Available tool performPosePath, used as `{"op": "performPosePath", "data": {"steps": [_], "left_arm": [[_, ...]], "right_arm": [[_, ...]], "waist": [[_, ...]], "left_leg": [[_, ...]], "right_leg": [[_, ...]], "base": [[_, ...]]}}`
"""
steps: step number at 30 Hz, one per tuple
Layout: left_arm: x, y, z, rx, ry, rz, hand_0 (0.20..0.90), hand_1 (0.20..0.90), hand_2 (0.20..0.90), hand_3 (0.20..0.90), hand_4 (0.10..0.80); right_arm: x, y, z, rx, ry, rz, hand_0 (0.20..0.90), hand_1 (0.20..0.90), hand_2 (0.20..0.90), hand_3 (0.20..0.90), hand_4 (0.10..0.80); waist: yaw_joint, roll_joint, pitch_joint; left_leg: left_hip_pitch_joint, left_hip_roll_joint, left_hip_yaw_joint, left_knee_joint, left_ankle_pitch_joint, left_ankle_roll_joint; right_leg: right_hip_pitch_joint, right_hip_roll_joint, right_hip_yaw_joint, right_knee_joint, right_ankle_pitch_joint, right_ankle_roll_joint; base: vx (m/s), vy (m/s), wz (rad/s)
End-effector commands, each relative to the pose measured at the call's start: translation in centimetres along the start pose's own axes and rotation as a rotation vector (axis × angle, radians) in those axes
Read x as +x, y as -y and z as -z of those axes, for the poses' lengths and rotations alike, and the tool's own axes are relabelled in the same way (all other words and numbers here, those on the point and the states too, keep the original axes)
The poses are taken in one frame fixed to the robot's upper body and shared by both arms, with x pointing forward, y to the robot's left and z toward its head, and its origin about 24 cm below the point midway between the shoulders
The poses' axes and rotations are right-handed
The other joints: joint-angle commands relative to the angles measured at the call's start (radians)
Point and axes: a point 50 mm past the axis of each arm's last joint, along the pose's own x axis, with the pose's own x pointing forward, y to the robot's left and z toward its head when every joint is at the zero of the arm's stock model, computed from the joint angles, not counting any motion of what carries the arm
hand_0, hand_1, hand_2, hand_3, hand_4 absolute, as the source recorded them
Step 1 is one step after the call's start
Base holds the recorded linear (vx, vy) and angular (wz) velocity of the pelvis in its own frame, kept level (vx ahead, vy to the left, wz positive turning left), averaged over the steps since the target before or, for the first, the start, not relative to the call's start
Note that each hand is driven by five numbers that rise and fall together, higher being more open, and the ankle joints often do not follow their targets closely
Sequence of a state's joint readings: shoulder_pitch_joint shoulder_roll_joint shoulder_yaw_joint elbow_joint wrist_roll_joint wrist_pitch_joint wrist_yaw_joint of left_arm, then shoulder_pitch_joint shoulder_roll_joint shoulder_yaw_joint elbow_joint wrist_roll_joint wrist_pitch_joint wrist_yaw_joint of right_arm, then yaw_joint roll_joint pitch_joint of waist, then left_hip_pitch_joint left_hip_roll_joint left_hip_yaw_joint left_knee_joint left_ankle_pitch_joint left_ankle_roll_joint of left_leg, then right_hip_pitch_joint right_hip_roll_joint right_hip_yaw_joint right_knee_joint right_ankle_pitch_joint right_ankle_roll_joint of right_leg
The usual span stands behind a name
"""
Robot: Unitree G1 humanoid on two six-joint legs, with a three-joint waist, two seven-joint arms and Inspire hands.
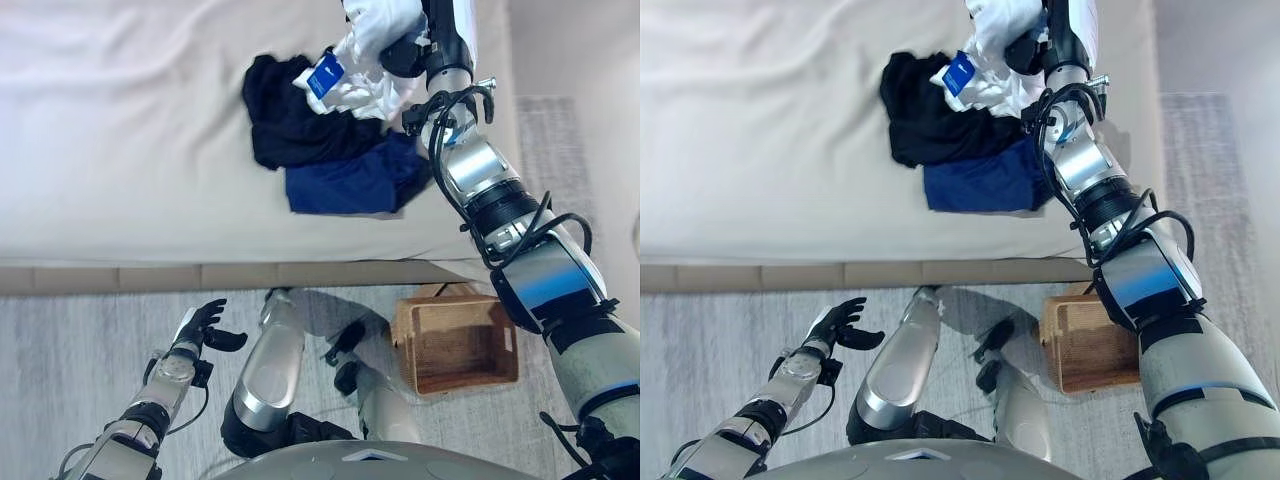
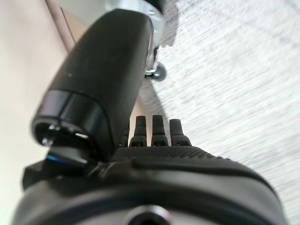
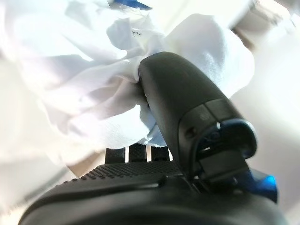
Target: Pick up the clothes from the bed and place them into the basket
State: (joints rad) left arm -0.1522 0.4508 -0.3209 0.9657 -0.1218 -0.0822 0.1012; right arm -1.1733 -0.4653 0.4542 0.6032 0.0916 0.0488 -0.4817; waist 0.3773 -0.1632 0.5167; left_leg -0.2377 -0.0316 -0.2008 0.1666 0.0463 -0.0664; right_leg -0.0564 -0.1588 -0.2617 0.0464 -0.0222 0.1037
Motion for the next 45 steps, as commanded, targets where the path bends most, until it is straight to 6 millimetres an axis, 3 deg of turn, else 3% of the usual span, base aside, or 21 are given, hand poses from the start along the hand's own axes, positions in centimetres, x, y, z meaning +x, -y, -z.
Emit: {"op": "performPosePath", "data": {"steps": [1, 7, 14, 20, 25, 31, 39, 45], "left_arm": [[-0.5, 1.0, 1.9, 0.092, -0.060, 0.053, 0.900, 0.900, 0.900, 0.900, 0.800], [-0.5, 2.5, 1.8, 0.111, -0.066, 0.140, 0.900, 0.900, 0.900, 0.900, 0.800], [-1.5, 4.2, 4.3, 0.109, -0.161, 0.216, 0.900, 0.900, 0.900, 0.900, 0.800], [-3.1, 4.8, 7.9, 0.160, -0.305, 0.261, 0.900, 0.900, 0.900, 0.900, 0.800], [-3.8, 4.9, 9.2, 0.179, -0.349, 0.280, 0.900, 0.900, 0.900, 0.900, 0.800], [-3.0, 5.3, 7.4, 0.120, -0.287, 0.280, 0.900, 0.900, 0.900, 0.900, 0.800], [-1.8, 6.7, 3.8, 0.103, -0.149, 0.304, 0.900, 0.900, 0.900, 0.900, 0.800], [-2.0, 7.6, 3.7, 0.105, -0.133, 0.317, 0.900, 0.900, 0.900, 0.900, 0.800]], "right_arm": [[1.1, 7.2, -2.9, -0.115, 0.197, 0.250, 0.300, 0.300, 0.300, 0.200, 0.100], [0.0, 12.9, -1.6, -0.141, 0.147, 0.392, 0.300, 0.300, 0.300, 0.200, 0.100], [-1.1, 15.4, -0.3, -0.144, 0.121, 0.454, 0.300, 0.300, 0.300, 0.200, 0.100], [-2.6, 17.6, 0.8, -0.174, 0.112, 0.483, 0.300, 0.300, 0.300, 0.200, 0.100], [-3.4, 19.3, 3.3, -0.248, -0.010, 0.423, 0.300, 0.300, 0.300, 0.200, 0.100], [-5.8, 19.4, 8.1, -0.272, -0.199, 0.316, 0.300, 0.300, 0.300, 0.200, 0.100], [-9.5, 17.5, 14.5, -0.244, -0.479, 0.254, 0.300, 0.300, 0.300, 0.200, 0.100], [-11.7, 17.1, 17.3, -0.241, -0.609, 0.214, 0.300, 0.300, 0.300, 0.200, 0.100]], "waist": [[-0.067, 0.038, -0.209], [-0.136, 0.050, -0.353], [-0.196, 0.052, -0.409], [-0.265, 0.068, -0.424], [-0.318, 0.075, -0.432], [-0.372, 0.086, -0.430], [-0.404, 0.111, -0.384], [-0.401, 0.131, -0.361]], "left_leg": [[0.148, -0.001, 0.042, -0.127, -0.081, 0.072], [0.255, -0.001, 0.086, -0.236, -0.055, 0.071], [0.318, 0.019, 0.154, -0.219, -0.091, 0.073], [0.352, 0.031, 0.205, -0.185, -0.129, 0.077], [0.375, 0.034, 0.237, -0.197, -0.129, 0.068], [0.389, 0.048, 0.278, -0.209, -0.124, 0.057], [0.347, 0.083, 0.299, -0.199, -0.095, 0.037], [0.316, 0.094, 0.285, -0.185, -0.081, 0.016]], "right_leg": [[0.028, 0.017, 0.006, 0.019, 0.046, 0.014], [0.092, 0.025, 0.008, -0.027, 0.059, 0.024], [0.131, 0.038, 0.047, -0.026, 0.032, 0.011], [0.143, 0.054, 0.101, -0.008, 0.004, -0.006], [0.154, 0.071, 0.155, -0.045, 0.015, -0.017], [0.157, 0.094, 0.201, -0.076, 0.029, -0.027], [0.117, 0.114, 0.220, -0.072, 0.036, -0.043], [0.112, 0.115, 0.199, -0.089, 0.039, -0.052]], "base": [[0.193, -0.001, -0.32], [0.118, -0.036, -0.16], [0.050, -0.046, -0.28], [-0.027, -0.031, -0.33], [-0.029, -0.053, -0.39], [-0.037, -0.093, -0.30], [-0.097, -0.121, -0.17], [-0.075, -0.070, 0.03]]}}
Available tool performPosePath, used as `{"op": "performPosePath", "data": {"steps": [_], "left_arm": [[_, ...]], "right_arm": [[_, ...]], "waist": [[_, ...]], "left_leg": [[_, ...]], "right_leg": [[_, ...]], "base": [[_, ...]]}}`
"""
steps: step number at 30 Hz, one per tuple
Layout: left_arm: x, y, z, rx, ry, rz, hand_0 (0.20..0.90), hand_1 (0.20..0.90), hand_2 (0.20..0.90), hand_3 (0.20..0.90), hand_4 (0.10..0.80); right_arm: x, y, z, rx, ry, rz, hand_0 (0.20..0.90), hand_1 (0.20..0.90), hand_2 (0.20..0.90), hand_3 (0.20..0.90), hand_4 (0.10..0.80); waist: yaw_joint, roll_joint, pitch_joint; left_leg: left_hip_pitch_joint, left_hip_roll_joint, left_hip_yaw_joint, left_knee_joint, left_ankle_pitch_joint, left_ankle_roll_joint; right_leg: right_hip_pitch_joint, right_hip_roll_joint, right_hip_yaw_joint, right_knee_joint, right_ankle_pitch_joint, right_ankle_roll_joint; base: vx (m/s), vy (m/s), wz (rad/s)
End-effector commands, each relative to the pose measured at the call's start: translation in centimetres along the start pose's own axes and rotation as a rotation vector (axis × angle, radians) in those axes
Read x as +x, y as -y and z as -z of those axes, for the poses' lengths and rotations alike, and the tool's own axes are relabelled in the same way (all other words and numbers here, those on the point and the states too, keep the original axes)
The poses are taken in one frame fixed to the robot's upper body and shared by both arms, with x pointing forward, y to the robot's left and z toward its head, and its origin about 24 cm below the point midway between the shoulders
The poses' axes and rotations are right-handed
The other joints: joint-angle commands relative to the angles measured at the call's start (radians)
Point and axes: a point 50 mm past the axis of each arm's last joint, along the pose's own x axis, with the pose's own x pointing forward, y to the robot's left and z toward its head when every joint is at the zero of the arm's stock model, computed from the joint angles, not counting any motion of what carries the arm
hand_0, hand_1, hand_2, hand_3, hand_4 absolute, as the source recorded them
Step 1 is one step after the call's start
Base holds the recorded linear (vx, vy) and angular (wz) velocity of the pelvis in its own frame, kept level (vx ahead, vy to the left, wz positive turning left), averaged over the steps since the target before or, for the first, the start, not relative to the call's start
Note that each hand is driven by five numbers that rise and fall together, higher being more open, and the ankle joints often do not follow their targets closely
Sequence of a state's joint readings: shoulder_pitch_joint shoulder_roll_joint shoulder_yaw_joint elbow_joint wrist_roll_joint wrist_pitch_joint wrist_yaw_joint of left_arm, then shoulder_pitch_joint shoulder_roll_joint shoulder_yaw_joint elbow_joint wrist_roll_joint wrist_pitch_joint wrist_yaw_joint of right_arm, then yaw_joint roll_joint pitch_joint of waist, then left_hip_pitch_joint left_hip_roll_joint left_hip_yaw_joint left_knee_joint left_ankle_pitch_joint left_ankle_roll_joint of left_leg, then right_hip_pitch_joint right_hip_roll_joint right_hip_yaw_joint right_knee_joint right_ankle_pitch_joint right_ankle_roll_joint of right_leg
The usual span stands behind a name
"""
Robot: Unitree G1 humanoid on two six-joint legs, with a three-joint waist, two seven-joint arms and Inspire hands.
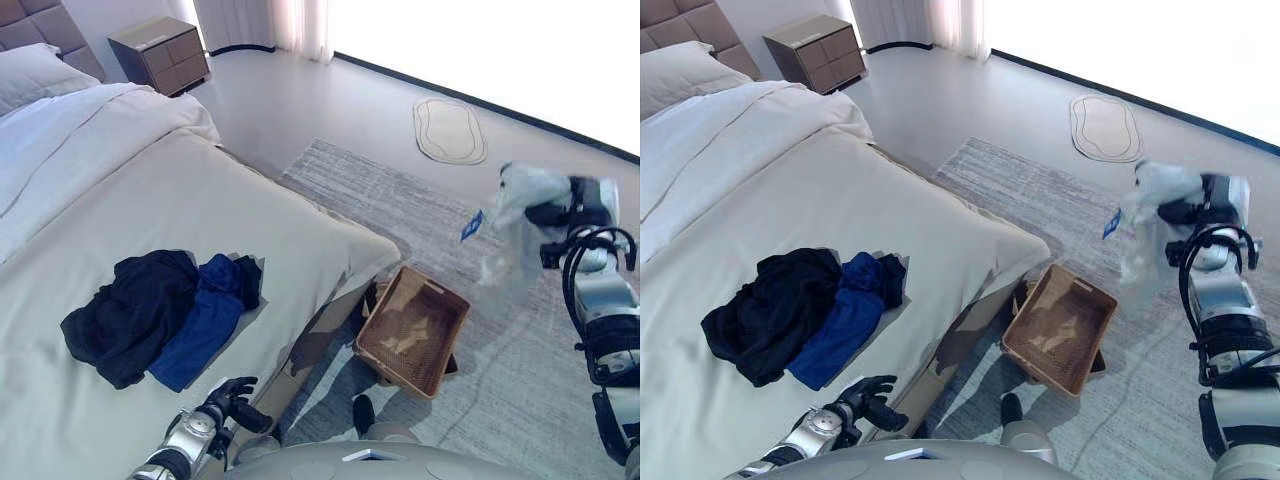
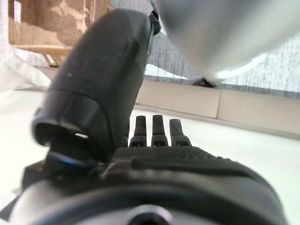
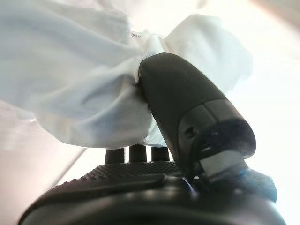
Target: Pick up the clothes from the bed and place them into the basket
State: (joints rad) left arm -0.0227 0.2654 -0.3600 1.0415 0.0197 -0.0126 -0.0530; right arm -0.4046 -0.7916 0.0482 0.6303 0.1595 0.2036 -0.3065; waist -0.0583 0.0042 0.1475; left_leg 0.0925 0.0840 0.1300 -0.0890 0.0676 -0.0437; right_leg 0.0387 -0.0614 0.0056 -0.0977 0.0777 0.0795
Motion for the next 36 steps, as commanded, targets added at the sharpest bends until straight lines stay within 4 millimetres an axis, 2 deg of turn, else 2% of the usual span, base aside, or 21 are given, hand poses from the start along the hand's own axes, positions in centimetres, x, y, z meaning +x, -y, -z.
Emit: {"op": "performPosePath", "data": {"steps": [1, 6, 9, 10, 13, 18, 21, 22, 23, 25, 30, 36], "left_arm": [[0.3, -2.0, -2.0, 0.049, 0.073, -0.057, 0.900, 0.900, 0.900, 0.900, 0.800], [0.2, -2.7, -1.9, 0.033, 0.068, -0.081, 0.900, 0.900, 0.900, 0.900, 0.800], [0.2, -3.4, -2.6, 0.019, 0.096, -0.104, 0.900, 0.900, 0.900, 0.900, 0.800], [0.3, -3.9, -3.8, 0.012, 0.135, -0.117, 0.900, 0.900, 0.900, 0.900, 0.800], [0.3, -3.9, -5.5, -0.001, 0.207, -0.120, 0.900, 0.900, 0.900, 0.900, 0.800], [0.2, -3.4, -7.2, 0.006, 0.293, -0.097, 0.900, 0.900, 0.900, 0.900, 0.800], [0.0, -3.4, -9.1, -0.005, 0.373, -0.095, 0.900, 0.900, 0.900, 0.900, 0.800], [0.0, -3.4, -9.2, -0.013, 0.381, -0.097, 0.900, 0.900, 0.900, 0.900, 0.800], [-0.2, -3.6, -9.5, -0.047, 0.403, -0.105, 0.900, 0.900, 0.900, 0.900, 0.800], [-0.3, -4.0, -9.7, -0.076, 0.410, -0.124, 0.900, 0.900, 0.900, 0.900, 0.800], [-0.7, -5.0, -9.5, -0.091, 0.412, -0.151, 0.900, 0.900, 0.900, 0.900, 0.800], [-0.9, -5.9, -9.7, -0.096, 0.416, -0.175, 0.900, 0.900, 0.900, 0.900, 0.800]], "right_arm": [[1.0, 2.4, -6.1, 0.096, 0.229, 0.104, 0.300, 0.300, 0.300, 0.200, 0.100], [1.3, 1.2, -3.9, -0.010, 0.140, 0.097, 0.300, 0.300, 0.300, 0.200, 0.100], [1.7, 0.9, -3.6, -0.068, 0.098, 0.100, 0.300, 0.300, 0.300, 0.200, 0.100], [2.0, 1.0, -3.7, -0.091, 0.097, 0.122, 0.300, 0.300, 0.300, 0.200, 0.100], [2.7, 1.7, -3.9, -0.151, 0.067, 0.153, 0.300, 0.300, 0.300, 0.200, 0.100], [3.3, 2.9, -4.5, -0.174, 0.032, 0.198, 0.300, 0.300, 0.300, 0.200, 0.100], [3.8, 3.6, -6.2, -0.206, 0.027, 0.240, 0.300, 0.300, 0.300, 0.200, 0.100], [3.8, 3.7, -6.5, -0.213, 0.029, 0.245, 0.300, 0.300, 0.300, 0.200, 0.100], [4.0, 3.9, -7.2, -0.237, 0.024, 0.253, 0.900, 0.900, 0.900, 0.900, 0.800], [4.0, 4.1, -8.0, -0.249, 0.053, 0.270, 0.900, 0.900, 0.900, 0.900, 0.800], [3.7, 4.1, -9.2, -0.200, 0.123, 0.341, 0.900, 0.900, 0.900, 0.900, 0.800], [3.5, 3.5, -9.7, -0.115, 0.133, 0.321, 0.900, 0.900, 0.900, 0.900, 0.800]], "waist": [[0.036, -0.030, 0.024], [0.046, -0.011, 0.069], [0.052, -0.002, 0.102], [0.059, 0.008, 0.136], [0.071, 0.040, 0.189], [0.083, 0.089, 0.239], [0.086, 0.143, 0.289], [0.085, 0.150, 0.294], [0.083, 0.173, 0.325], [0.081, 0.187, 0.346], [0.088, 0.191, 0.373], [0.105, 0.171, 0.373]], "left_leg": [[-0.035, -0.020, -0.052, 0.084, -0.098, -0.015], [-0.088, -0.021, -0.069, 0.129, -0.094, -0.033], [-0.133, -0.020, -0.078, 0.151, -0.088, -0.038], [-0.170, -0.023, -0.088, 0.169, -0.082, -0.039], [-0.220, -0.040, -0.110, 0.199, -0.078, -0.040], [-0.269, -0.069, -0.128, 0.225, -0.076, -0.033], [-0.350, -0.086, -0.142, 0.262, -0.065, -0.023], [-0.365, -0.087, -0.144, 0.271, -0.064, -0.022], [-0.402, -0.092, -0.146, 0.296, -0.059, -0.015], [-0.451, -0.101, -0.150, 0.335, -0.063, -0.004], [-0.542, -0.113, -0.151, 0.415, -0.084, 0.012], [-0.597, -0.107, -0.151, 0.420, -0.077, 0.021]], "right_leg": [[0.004, 0.016, -0.075, 0.059, -0.060, -0.032], [-0.024, 0.011, -0.095, 0.062, -0.058, -0.038], [-0.058, 0.008, -0.102, 0.074, -0.057, -0.041], [-0.088, 0.005, -0.104, 0.085, -0.054, -0.044], [-0.123, 0.000, -0.108, 0.093, -0.049, -0.050], [-0.171, -0.015, -0.114, 0.114, -0.052, -0.056], [-0.298, -0.036, -0.128, 0.215, -0.073, -0.065], [-0.320, -0.038, -0.128, 0.238, -0.080, -0.068], [-0.386, -0.040, -0.126, 0.311, -0.097, -0.076], [-0.456, -0.042, -0.115, 0.390, -0.120, -0.084], [-0.545, -0.049, -0.114, 0.490, -0.154, -0.095], [-0.586, -0.032, -0.125, 0.505, -0.157, -0.097]], "base": [[-0.140, -0.048, 0.14], [-0.098, -0.061, 0.21], [-0.198, -0.085, 0.06], [-0.222, -0.075, 0.07], [-0.191, -0.052, 0.06], [-0.059, -0.005, 0.09], [-0.090, 0.043, 0.08], [-0.071, 0.087, 0.03], [-0.057, 0.077, -0.03], [-0.034, 0.032, 0.01], [0.009, -0.041, 0.21], [-0.005, -0.046, 0.08]]}}
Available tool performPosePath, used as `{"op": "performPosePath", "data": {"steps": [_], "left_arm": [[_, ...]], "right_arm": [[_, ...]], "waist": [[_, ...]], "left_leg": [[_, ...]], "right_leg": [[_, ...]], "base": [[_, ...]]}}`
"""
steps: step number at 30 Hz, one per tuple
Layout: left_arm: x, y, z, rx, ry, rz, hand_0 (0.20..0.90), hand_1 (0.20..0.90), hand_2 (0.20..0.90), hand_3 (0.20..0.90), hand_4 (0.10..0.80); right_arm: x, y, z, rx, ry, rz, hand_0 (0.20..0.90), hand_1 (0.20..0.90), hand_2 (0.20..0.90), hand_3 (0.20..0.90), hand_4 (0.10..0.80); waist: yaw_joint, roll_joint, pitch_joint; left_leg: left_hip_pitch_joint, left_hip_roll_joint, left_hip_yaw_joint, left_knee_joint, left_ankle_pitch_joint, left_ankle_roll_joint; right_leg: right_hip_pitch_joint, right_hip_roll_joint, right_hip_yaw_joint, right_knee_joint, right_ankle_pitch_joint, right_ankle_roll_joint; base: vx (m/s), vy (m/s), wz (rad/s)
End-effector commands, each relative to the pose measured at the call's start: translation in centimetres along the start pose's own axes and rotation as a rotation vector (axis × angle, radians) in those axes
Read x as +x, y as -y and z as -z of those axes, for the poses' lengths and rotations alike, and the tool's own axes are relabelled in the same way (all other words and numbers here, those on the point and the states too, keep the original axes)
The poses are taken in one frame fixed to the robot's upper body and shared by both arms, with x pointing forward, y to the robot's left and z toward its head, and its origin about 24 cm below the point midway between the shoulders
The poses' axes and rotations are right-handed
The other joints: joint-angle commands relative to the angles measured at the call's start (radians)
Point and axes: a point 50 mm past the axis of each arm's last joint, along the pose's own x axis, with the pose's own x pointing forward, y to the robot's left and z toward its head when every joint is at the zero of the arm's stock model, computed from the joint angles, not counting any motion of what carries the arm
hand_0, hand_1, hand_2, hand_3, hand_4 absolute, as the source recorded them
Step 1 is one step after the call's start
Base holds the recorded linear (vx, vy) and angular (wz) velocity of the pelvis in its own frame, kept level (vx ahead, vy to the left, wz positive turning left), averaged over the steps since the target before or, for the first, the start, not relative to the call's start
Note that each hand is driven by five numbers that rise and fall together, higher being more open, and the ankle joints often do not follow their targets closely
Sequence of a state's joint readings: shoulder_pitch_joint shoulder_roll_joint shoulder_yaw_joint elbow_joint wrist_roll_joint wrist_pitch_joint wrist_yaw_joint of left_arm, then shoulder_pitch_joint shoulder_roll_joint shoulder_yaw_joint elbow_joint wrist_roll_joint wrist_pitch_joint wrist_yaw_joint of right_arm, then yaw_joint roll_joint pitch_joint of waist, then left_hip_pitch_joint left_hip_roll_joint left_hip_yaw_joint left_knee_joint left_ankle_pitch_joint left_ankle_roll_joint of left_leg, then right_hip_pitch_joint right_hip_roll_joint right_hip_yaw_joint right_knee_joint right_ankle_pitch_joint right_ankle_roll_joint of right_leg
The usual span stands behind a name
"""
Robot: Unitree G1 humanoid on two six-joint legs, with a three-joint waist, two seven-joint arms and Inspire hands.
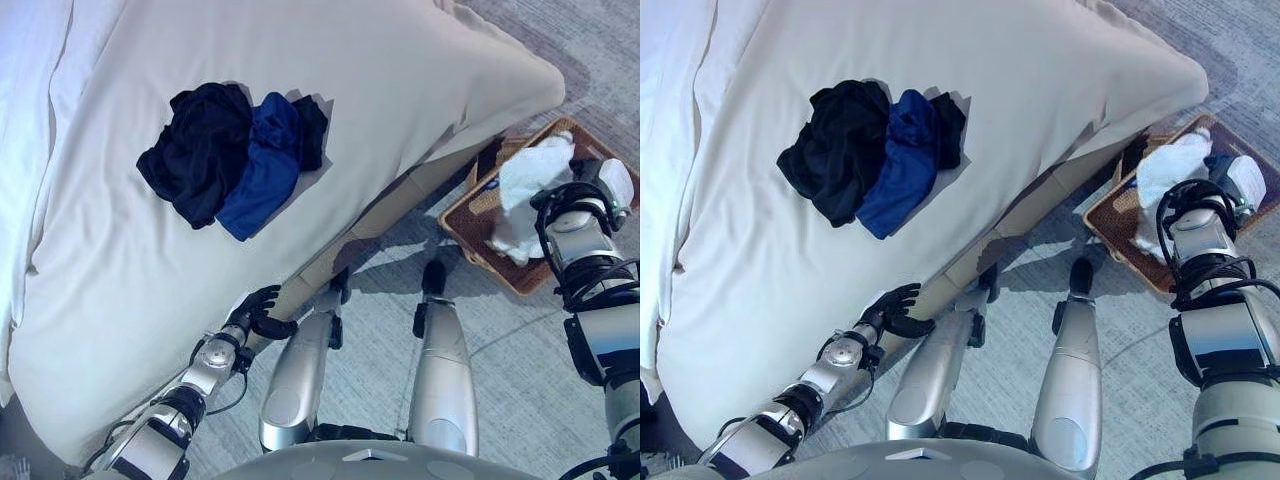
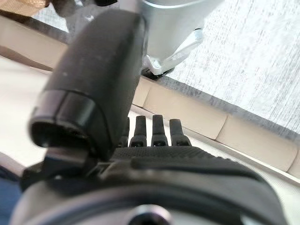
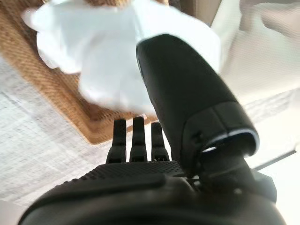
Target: Pick up the clothes from the bed and place them into the basket
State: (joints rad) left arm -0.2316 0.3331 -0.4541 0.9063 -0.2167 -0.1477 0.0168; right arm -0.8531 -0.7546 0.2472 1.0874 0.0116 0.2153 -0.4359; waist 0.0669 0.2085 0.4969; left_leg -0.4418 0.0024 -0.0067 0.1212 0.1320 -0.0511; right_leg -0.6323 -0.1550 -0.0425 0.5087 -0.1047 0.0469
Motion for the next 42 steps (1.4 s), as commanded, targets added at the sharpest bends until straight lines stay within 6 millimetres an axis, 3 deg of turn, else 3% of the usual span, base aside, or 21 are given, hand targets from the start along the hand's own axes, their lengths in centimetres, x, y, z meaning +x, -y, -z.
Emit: {"op": "performPosePath", "data": {"steps": [1, 8, 12, 14, 18, 21, 25, 30, 31, 32, 38, 42], "left_arm": [[-1.0, -2.0, 1.4, -0.014, -0.031, -0.069, 0.900, 0.900, 0.900, 0.900, 0.800], [-1.8, -4.0, 2.7, -0.003, -0.077, -0.113, 0.900, 0.900, 0.900, 0.900, 0.800], [-1.9, -3.9, 3.1, -0.036, -0.102, -0.142, 0.900, 0.900, 0.900, 0.900, 0.800], [-1.8, -3.4, 3.4, -0.062, -0.122, -0.146, 0.900, 0.900, 0.900, 0.900, 0.800], [-1.9, -2.4, 4.2, -0.093, -0.156, -0.121, 0.900, 0.900, 0.900, 0.900, 0.800], [-2.4, -1.3, 5.3, -0.062, -0.190, -0.087, 0.900, 0.900, 0.900, 0.900, 0.800], [-2.6, -0.6, 5.9, -0.035, -0.210, -0.065, 0.900, 0.900, 0.900, 0.900, 0.800], [-2.5, -0.9, 5.8, -0.030, -0.213, -0.059, 0.900, 0.900, 0.900, 0.900, 0.800], [-2.4, -0.9, 5.8, -0.031, -0.213, -0.059, 0.900, 0.900, 0.900, 0.900, 0.800], [-2.7, -1.5, 6.1, -0.040, -0.235, -0.079, 0.900, 0.900, 0.900, 0.900, 0.800], [-3.1, -4.2, 6.7, -0.009, -0.306, -0.164, 0.900, 0.900, 0.900, 0.900, 0.800], [-2.9, -5.5, 5.9, -0.007, -0.279, -0.185, 0.900, 0.900, 0.900, 0.900, 0.800]], "right_arm": [[0.7, 3.5, -3.4, 0.065, 0.134, 0.112, 0.900, 0.900, 0.900, 0.900, 0.800], [-0.9, 2.9, -2.2, 0.324, 0.176, 0.092, 0.900, 0.900, 0.900, 0.900, 0.800], [-3.0, 4.7, -4.9, 0.401, 0.381, 0.195, 0.900, 0.900, 0.900, 0.900, 0.800], [-5.4, 5.1, -7.4, 0.444, 0.595, 0.194, 0.900, 0.900, 0.900, 0.900, 0.800], [-8.8, 3.4, -10.9, 0.291, 0.890, 0.021, 0.900, 0.900, 0.900, 0.900, 0.800], [-9.0, 2.3, -12.1, 0.209, 0.951, -0.101, 0.900, 0.900, 0.900, 0.900, 0.800], [-9.0, 0.6, -13.3, 0.091, 0.990, -0.127, 0.900, 0.900, 0.900, 0.900, 0.800], [-9.6, 1.1, -19.3, -0.166, 1.137, -0.069, 0.900, 0.900, 0.900, 0.900, 0.800], [-9.6, 1.1, -19.4, -0.166, 1.138, -0.069, 0.900, 0.900, 0.900, 0.900, 0.800], [-9.7, 1.0, -20.6, -0.204, 1.130, -0.069, 0.900, 0.900, 0.900, 0.900, 0.800], [-9.7, -0.9, -22.6, -0.324, 1.080, -0.054, 0.900, 0.900, 0.900, 0.900, 0.800], [-9.9, -2.3, -23.2, -0.380, 1.014, -0.055, 0.900, 0.900, 0.900, 0.900, 0.800]], "waist": [[-0.018, -0.043, 0.023], [-0.032, -0.149, 0.023], [-0.045, -0.205, 0.010], [-0.048, -0.236, -0.031], [-0.034, -0.278, -0.108], [-0.001, -0.302, -0.148], [0.053, -0.316, -0.147], [0.141, -0.294, -0.100], [0.139, -0.293, -0.100], [0.180, -0.289, -0.085], [0.290, -0.287, -0.048], [0.352, -0.307, -0.031]], "left_leg": [[-0.062, -0.023, -0.017, 0.209, -0.141, 0.027], [0.031, 0.006, -0.002, 0.160, -0.149, 0.031], [0.158, 0.020, 0.022, 0.095, -0.154, 0.031], [0.213, 0.014, 0.029, 0.064, -0.160, 0.032], [0.289, -0.005, 0.044, 0.027, -0.180, 0.039], [0.306, -0.018, 0.040, 0.039, -0.198, 0.045], [0.302, -0.035, 0.007, 0.059, -0.210, 0.053], [0.258, -0.068, -0.071, 0.067, -0.197, 0.058], [0.257, -0.068, -0.072, 0.068, -0.198, 0.058], [0.231, -0.082, -0.105, 0.083, -0.194, 0.061], [0.192, -0.089, -0.181, 0.072, -0.167, 0.061], [0.177, -0.088, -0.215, 0.031, -0.143, 0.060]], "right_leg": [[0.090, 0.066, -0.080, -0.106, 0.026, -0.066], [0.194, 0.097, -0.077, -0.178, 0.057, -0.053], [0.314, 0.098, -0.069, -0.251, 0.081, -0.029], [0.374, 0.092, -0.061, -0.300, 0.097, -0.015], [0.459, 0.076, -0.060, -0.388, 0.129, 0.009], [0.506, 0.069, -0.072, -0.416, 0.138, 0.013], [0.535, 0.053, -0.105, -0.432, 0.149, 0.022], [0.531, 0.022, -0.178, -0.456, 0.170, 0.029], [0.531, 0.022, -0.179, -0.455, 0.169, 0.029], [0.529, 0.006, -0.208, -0.450, 0.166, 0.032], [0.541, -0.011, -0.297, -0.425, 0.153, 0.038], [0.546, -0.010, -0.330, -0.426, 0.155, 0.048]], "base": [[0.041, -0.040, -0.03], [0.052, 0.011, -0.08], [0.089, 0.142, -0.17], [0.170, 0.203, -0.18], [0.160, 0.197, -0.10], [0.151, 0.173, 0.03], [0.054, 0.110, 0.26], [-0.074, 0.180, 0.54], [-0.080, 0.165, 0.70], [-0.054, 0.066, 0.52], [-0.019, 0.030, 0.59], [0.024, -0.075, 0.49]]}}
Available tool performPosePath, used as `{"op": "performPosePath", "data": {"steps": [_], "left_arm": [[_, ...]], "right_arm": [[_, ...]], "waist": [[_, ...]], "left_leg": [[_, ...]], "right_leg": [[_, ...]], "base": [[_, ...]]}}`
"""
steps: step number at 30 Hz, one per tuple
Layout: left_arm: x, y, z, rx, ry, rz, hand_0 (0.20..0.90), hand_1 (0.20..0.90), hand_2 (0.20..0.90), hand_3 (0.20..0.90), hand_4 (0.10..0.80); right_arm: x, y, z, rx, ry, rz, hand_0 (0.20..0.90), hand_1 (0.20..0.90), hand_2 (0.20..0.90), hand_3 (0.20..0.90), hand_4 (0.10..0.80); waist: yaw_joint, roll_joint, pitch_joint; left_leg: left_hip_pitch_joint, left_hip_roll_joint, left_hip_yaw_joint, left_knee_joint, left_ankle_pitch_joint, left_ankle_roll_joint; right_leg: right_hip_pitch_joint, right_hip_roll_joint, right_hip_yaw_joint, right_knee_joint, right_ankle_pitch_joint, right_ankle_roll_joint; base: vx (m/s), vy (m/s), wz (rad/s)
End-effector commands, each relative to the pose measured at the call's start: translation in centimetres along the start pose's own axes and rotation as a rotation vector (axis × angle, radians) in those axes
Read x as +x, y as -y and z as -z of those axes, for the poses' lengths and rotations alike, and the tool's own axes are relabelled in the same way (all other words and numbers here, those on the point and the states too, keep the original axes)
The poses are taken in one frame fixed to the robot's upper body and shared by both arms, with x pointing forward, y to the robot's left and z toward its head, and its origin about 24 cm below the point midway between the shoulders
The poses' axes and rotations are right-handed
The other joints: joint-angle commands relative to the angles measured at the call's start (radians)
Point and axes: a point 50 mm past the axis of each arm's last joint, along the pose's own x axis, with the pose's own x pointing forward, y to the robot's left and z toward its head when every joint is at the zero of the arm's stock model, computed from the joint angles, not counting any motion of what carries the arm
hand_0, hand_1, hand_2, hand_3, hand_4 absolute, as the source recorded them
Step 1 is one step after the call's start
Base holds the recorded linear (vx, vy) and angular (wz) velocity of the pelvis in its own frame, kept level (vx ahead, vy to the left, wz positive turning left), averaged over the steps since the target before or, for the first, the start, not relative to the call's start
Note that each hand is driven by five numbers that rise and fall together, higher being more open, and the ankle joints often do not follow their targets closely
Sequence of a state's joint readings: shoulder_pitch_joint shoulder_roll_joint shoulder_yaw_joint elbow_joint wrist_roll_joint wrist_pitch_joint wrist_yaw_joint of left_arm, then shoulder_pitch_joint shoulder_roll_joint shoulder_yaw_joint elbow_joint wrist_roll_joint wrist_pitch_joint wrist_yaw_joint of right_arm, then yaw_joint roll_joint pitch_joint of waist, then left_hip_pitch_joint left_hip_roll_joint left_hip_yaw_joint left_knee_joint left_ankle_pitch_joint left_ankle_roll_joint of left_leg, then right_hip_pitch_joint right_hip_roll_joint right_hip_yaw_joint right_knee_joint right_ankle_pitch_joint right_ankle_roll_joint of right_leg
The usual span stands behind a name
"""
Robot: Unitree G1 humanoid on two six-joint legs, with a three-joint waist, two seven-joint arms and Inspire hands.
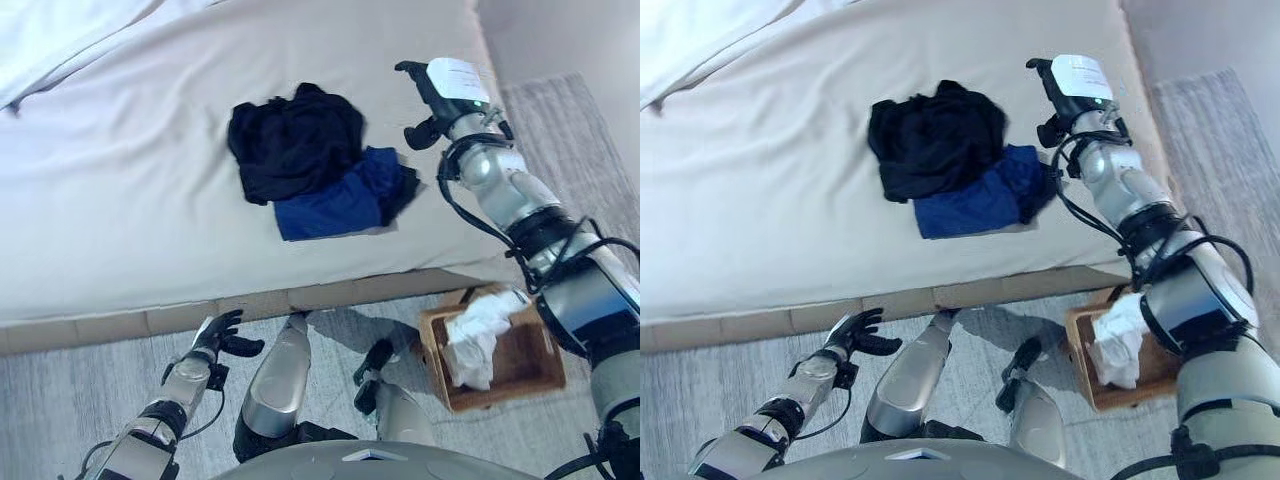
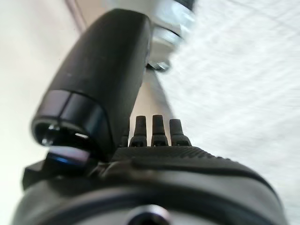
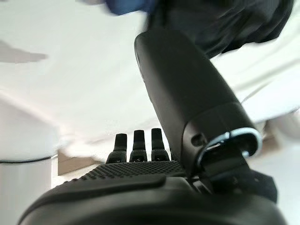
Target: Pick up the clothes from the bed and place them into the basket
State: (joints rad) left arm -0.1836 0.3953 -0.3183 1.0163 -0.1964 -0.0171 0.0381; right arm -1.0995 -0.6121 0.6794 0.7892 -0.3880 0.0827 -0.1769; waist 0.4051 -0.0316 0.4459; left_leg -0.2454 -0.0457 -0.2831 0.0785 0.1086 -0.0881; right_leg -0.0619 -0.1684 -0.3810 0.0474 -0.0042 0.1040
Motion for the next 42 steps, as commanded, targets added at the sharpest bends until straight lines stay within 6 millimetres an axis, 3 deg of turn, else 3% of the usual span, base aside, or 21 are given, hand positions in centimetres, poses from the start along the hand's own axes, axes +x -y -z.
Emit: {"op": "performPosePath", "data": {"steps": [1, 7, 8, 15, 19, 20, 21, 22, 26, 28, 32, 36, 38, 42], "left_arm": [[-0.3, -1.4, 0.4, 0.034, 0.015, -0.021, 0.900, 0.900, 0.900, 0.900, 0.800], [-0.2, -0.9, -1.0, -0.032, 0.096, 0.015, 0.900, 0.900, 0.900, 0.900, 0.800], [-0.2, -0.5, -1.2, -0.033, 0.110, 0.029, 0.900, 0.900, 0.900, 0.900, 0.800], [-0.7, 0.3, -1.1, -0.064, 0.167, 0.054, 0.900, 0.900, 0.900, 0.900, 0.800], [-1.1, 0.5, -1.3, -0.082, 0.203, 0.063, 0.900, 0.900, 0.900, 0.900, 0.800], [-1.2, 0.5, -1.0, -0.080, 0.203, 0.064, 0.900, 0.900, 0.900, 0.900, 0.800], [-1.2, 0.5, -0.9, -0.076, 0.202, 0.064, 0.900, 0.900, 0.900, 0.900, 0.800], [-1.3, 0.5, -0.8, -0.073, 0.201, 0.065, 0.900, 0.900, 0.900, 0.900, 0.800], [-1.5, 1.0, 0.0, -0.084, 0.189, 0.065, 0.900, 0.900, 0.900, 0.900, 0.800], [-1.5, 1.2, 0.4, -0.096, 0.182, 0.051, 0.900, 0.900, 0.900, 0.900, 0.800], [-1.5, 0.5, 0.7, -0.082, 0.165, 0.017, 0.900, 0.900, 0.900, 0.900, 0.800], [-1.3, -0.3, 1.2, -0.068, 0.126, -0.023, 0.900, 0.900, 0.900, 0.900, 0.800], [-1.1, -0.8, 1.1, -0.055, 0.107, -0.040, 0.900, 0.900, 0.900, 0.900, 0.800], [-1.2, -0.5, 2.3, -0.014, 0.029, -0.028, 0.900, 0.900, 0.900, 0.900, 0.800]], "right_arm": [[1.7, 5.6, -3.1, -0.070, 0.057, 0.190, 0.900, 0.900, 0.900, 0.900, 0.800], [2.8, 4.6, -1.3, -0.016, -0.150, 0.086, 0.900, 0.900, 0.900, 0.900, 0.800], [3.0, 4.6, -1.1, -0.028, -0.182, 0.068, 0.900, 0.900, 0.900, 0.900, 0.800], [3.3, 6.0, -0.5, -0.125, -0.269, 0.036, 0.900, 0.900, 0.900, 0.900, 0.800], [3.3, 6.9, 0.0, -0.057, -0.318, 0.057, 0.900, 0.900, 0.900, 0.900, 0.800], [3.3, 7.1, -0.1, -0.013, -0.311, 0.078, 0.862, 0.862, 0.862, 0.856, 0.756], [3.4, 7.3, -0.3, 0.027, -0.293, 0.114, 0.761, 0.761, 0.761, 0.738, 0.638], [3.5, 7.5, -0.7, 0.072, -0.273, 0.151, 0.300, 0.300, 0.300, 0.200, 0.100], [3.5, 9.1, -3.3, 0.359, -0.112, 0.381, 0.300, 0.300, 0.300, 0.200, 0.100], [3.0, 10.2, -5.0, 0.470, 0.010, 0.499, 0.300, 0.300, 0.300, 0.200, 0.100], [1.8, 12.6, -7.0, 0.520, 0.182, 0.639, 0.300, 0.300, 0.300, 0.200, 0.100], [0.6, 15.3, -7.5, 0.582, 0.270, 0.711, 0.300, 0.300, 0.300, 0.200, 0.100], [-0.2, 16.8, -7.2, 0.592, 0.293, 0.761, 0.300, 0.300, 0.300, 0.200, 0.100], [-1.3, 17.8, -6.1, 0.574, 0.282, 0.788, 0.300, 0.300, 0.300, 0.200, 0.100]], "waist": [[0.021, -0.069, 0.024], [0.092, -0.064, 0.068], [0.109, -0.058, 0.074], [0.139, -0.028, 0.074], [0.151, 0.003, 0.074], [0.151, 0.011, 0.074], [0.150, 0.015, 0.074], [0.149, 0.018, 0.074], [0.129, 0.019, 0.074], [0.109, 0.003, 0.074], [0.078, -0.036, 0.074], [0.046, -0.072, 0.074], [0.027, -0.086, 0.073], [-0.027, -0.109, -0.045]], "left_leg": [[-0.024, -0.039, 0.059, 0.071, -0.117, 0.096], [-0.085, -0.047, 0.038, 0.083, -0.103, 0.092], [-0.101, -0.037, 0.031, 0.092, -0.127, 0.086], [-0.244, -0.037, -0.010, 0.117, -0.084, 0.086], [-0.331, -0.050, -0.034, 0.144, -0.065, 0.091], [-0.353, -0.054, -0.040, 0.157, -0.063, 0.092], [-0.368, -0.056, -0.044, 0.164, -0.062, 0.093], [-0.379, -0.056, -0.046, 0.168, -0.061, 0.092], [-0.389, -0.046, -0.047, 0.167, -0.066, 0.093], [-0.369, -0.035, -0.041, 0.167, -0.081, 0.090], [-0.297, -0.014, -0.017, 0.153, -0.109, 0.086], [-0.166, 0.010, 0.020, 0.119, -0.133, 0.081], [-0.076, 0.015, 0.047, 0.075, -0.108, 0.079], [0.061, 0.030, 0.092, -0.014, -0.114, 0.070]], "right_leg": [[-0.026, 0.003, 0.004, 0.034, 0.056, -0.008], [-0.045, -0.016, -0.050, 0.048, 0.053, -0.002], [-0.056, -0.016, -0.054, 0.070, 0.029, 0.003], [-0.194, -0.043, -0.097, 0.181, 0.006, 0.006], [-0.298, -0.063, -0.100, 0.286, -0.033, 0.002], [-0.328, -0.064, -0.096, 0.316, -0.042, 0.001], [-0.348, -0.064, -0.093, 0.334, -0.050, 0.001], [-0.363, -0.063, -0.091, 0.345, -0.055, 0.000], [-0.392, -0.051, -0.074, 0.356, -0.063, 0.000], [-0.378, -0.042, -0.060, 0.340, -0.057, 0.001], [-0.318, -0.022, -0.034, 0.290, -0.045, 0.003], [-0.208, 0.000, 0.002, 0.227, -0.039, 0.007], [-0.126, 0.008, 0.012, 0.164, -0.011, 0.005], [-0.006, 0.040, 0.047, 0.059, -0.007, 0.006]], "base": [[0.006, -0.085, 0.43], [-0.002, -0.015, 0.23], [0.035, 0.003, 0.23], [-0.020, 0.037, 0.13], [-0.051, 0.036, 0.14], [-0.025, 0.015, 0.16], [-0.037, 0.016, 0.15], [-0.048, 0.021, 0.10], [-0.047, 0.007, -0.03], [-0.047, -0.026, -0.10], [-0.044, -0.051, -0.21], [-0.010, -0.049, -0.45], [0.002, -0.016, -0.48], [0.133, -0.024, -0.35]]}}
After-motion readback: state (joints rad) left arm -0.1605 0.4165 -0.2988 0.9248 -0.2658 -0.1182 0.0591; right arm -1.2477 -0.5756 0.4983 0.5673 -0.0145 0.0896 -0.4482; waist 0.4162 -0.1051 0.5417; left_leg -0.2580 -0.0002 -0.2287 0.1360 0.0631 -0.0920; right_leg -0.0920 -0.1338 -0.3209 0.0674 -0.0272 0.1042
